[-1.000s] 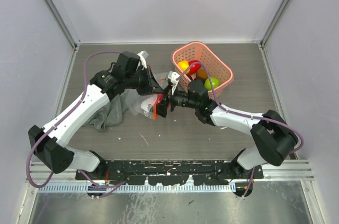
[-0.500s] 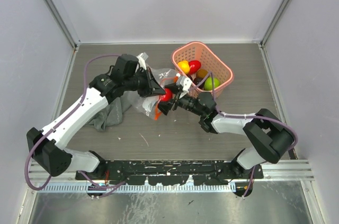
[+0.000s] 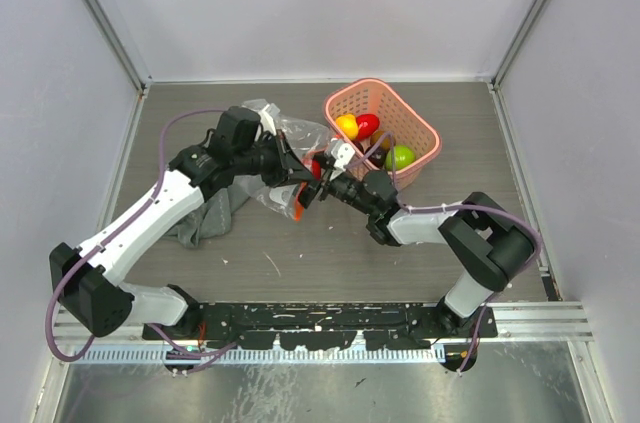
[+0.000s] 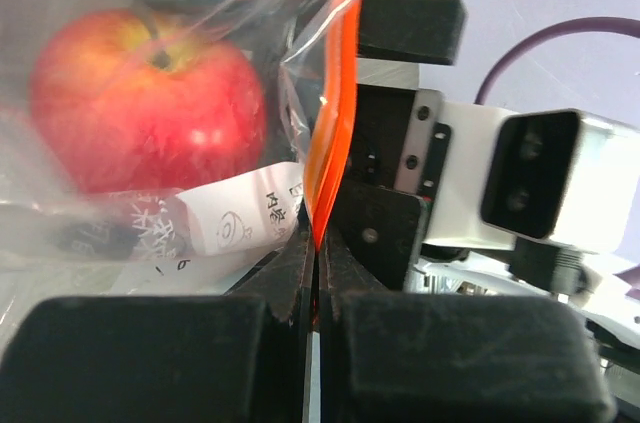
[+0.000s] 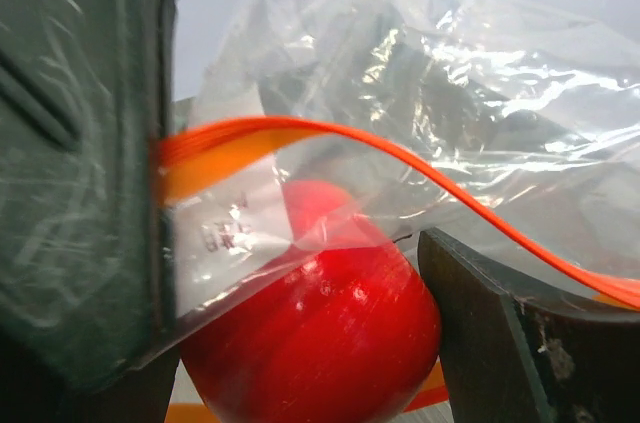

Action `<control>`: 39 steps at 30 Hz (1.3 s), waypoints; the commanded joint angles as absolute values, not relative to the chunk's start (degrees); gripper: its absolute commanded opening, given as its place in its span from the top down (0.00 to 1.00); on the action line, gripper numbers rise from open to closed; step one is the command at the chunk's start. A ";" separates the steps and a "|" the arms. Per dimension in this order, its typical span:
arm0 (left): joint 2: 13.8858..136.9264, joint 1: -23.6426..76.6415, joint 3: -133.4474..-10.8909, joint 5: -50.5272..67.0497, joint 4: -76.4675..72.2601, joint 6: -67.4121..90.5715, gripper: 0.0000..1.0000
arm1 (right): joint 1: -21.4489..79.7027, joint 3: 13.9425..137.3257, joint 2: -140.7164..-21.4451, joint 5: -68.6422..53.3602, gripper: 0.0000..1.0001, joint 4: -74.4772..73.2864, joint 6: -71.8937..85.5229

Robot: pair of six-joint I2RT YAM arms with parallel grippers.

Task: Place the food in the zip-top bag and seal the zipper
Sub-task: Place the fake fruit in the zipper food storage bag.

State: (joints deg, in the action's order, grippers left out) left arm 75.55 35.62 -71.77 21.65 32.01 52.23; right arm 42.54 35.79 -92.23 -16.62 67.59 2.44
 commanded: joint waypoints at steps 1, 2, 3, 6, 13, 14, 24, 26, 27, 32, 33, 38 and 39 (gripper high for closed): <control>73.54 36.48 -71.10 26.78 27.75 54.53 1.00 | 42.52 37.90 -93.61 -11.82 0.70 68.47 0.08; 73.37 36.45 -70.84 26.92 27.20 54.86 1.00 | 42.53 37.64 -93.74 -11.19 0.70 67.18 0.27; 73.24 36.42 -70.66 27.13 26.78 55.26 1.00 | 42.54 37.52 -93.75 -10.68 0.71 65.22 0.48; 73.21 36.45 -70.51 26.87 26.43 55.50 1.00 | 42.34 37.92 -93.12 -10.64 0.71 56.90 0.25; 70.02 35.80 -69.43 24.52 27.73 55.15 1.00 | 41.50 39.91 -88.94 -12.12 0.76 33.26 -1.72; 69.78 35.65 -69.09 23.96 27.90 55.07 1.00 | 41.41 40.50 -88.53 -12.20 0.77 29.91 -2.41; 70.75 35.40 -62.11 23.39 26.45 55.53 1.00 | 41.05 42.39 -82.97 -15.96 0.77 20.99 -2.53; 70.75 35.39 -60.86 23.48 25.33 55.99 1.00 | 41.04 41.69 -82.32 -17.20 0.77 24.75 -1.38; 70.75 35.34 -60.23 23.67 24.70 56.25 1.00 | 41.06 41.39 -82.15 -17.83 0.77 26.25 -1.00; 70.62 35.08 -57.23 23.99 22.09 57.49 1.00 | 41.05 40.42 -82.01 -19.57 0.74 33.17 0.30; 70.46 34.87 -56.55 23.90 21.76 57.61 1.00 | 41.05 40.36 -81.96 -19.57 0.72 33.81 0.42; 69.24 33.61 -52.88 24.11 19.29 59.14 1.00 | 41.08 39.85 -82.91 -20.30 0.66 38.85 1.04; 69.20 33.53 -52.38 24.30 18.74 59.45 1.00 | 41.05 39.82 -83.29 -20.52 0.65 39.88 1.32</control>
